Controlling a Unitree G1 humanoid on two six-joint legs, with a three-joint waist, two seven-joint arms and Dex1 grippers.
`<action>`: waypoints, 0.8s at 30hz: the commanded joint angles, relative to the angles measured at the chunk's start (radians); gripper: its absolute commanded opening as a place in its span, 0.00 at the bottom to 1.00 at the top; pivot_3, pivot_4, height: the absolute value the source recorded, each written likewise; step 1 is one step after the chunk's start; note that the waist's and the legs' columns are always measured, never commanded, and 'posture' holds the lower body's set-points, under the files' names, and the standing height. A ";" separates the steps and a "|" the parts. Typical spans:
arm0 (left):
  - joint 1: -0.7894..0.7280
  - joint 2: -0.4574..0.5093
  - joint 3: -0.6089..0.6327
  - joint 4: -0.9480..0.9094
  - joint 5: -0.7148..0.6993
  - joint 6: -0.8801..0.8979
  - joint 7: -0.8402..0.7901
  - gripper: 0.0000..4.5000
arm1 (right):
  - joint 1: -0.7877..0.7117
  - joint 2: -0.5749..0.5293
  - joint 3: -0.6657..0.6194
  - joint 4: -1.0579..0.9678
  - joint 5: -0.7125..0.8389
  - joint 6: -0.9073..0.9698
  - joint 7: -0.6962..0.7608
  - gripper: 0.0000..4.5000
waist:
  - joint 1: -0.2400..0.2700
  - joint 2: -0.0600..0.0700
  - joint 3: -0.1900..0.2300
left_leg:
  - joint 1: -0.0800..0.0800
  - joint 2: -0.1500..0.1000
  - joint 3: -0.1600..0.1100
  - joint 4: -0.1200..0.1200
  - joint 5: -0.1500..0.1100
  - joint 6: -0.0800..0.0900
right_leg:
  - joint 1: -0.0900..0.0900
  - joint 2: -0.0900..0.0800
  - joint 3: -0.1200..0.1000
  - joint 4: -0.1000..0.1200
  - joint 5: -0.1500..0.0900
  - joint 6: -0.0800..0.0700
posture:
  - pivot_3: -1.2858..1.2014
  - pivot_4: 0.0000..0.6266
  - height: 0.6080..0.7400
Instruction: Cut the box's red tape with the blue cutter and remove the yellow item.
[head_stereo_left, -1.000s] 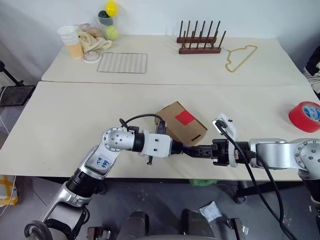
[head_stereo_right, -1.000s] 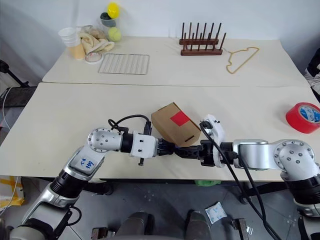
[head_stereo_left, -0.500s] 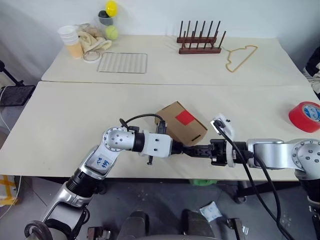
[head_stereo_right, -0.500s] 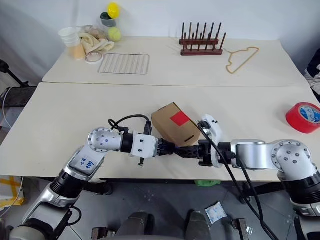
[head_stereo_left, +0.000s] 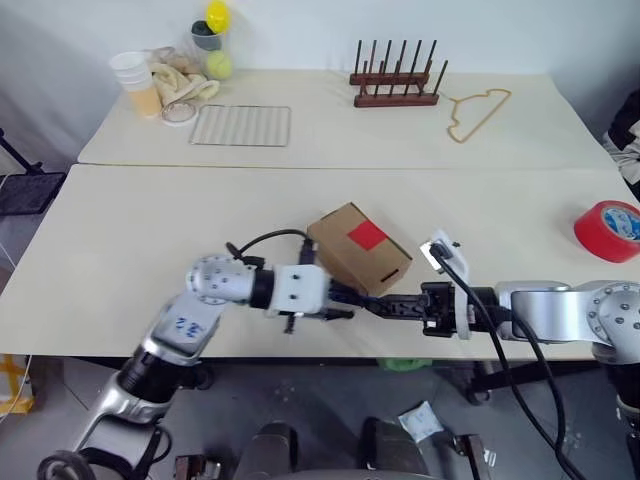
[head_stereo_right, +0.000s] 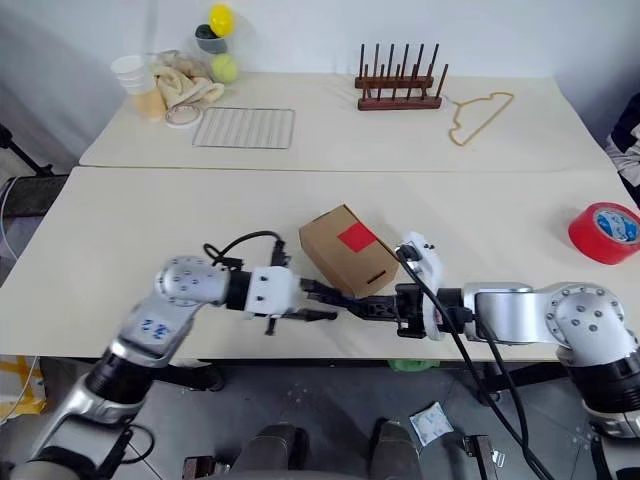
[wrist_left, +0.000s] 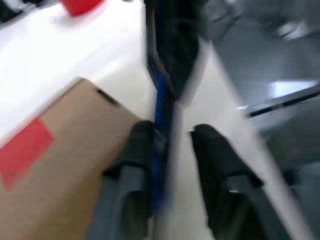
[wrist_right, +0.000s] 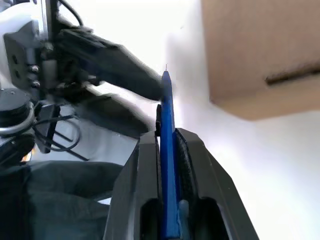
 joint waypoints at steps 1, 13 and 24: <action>0.035 0.092 0.158 -0.019 -0.153 0.068 -0.070 0.46 | 0.030 -0.063 -0.102 -0.057 0.009 0.008 0.086 0.03 | 0.002 0.001 0.000 | 0.000 0.000 0.000 0.000 0.000 0.000 | 0.000 0.000 0.000 0.000 0.000 0.000 | 0.52 0.24 1.00; -0.010 0.111 0.402 0.297 -0.301 0.238 0.059 0.14 | 0.418 -0.257 -0.718 -0.121 -0.148 0.146 0.431 0.03 | 0.027 0.000 0.001 | 0.000 0.000 0.001 0.000 -0.001 0.002 | 0.001 0.001 -0.001 0.000 0.000 0.000 | 0.52 0.24 1.00; -0.222 -0.150 0.252 0.385 -0.261 0.282 0.154 0.00 | 0.262 -0.220 -0.661 -0.122 -0.434 -0.027 0.479 0.03 | 0.024 -0.004 0.003 | 0.001 0.000 0.004 0.001 -0.001 0.002 | 0.000 0.001 0.002 0.000 0.002 0.001 | 0.52 0.24 1.00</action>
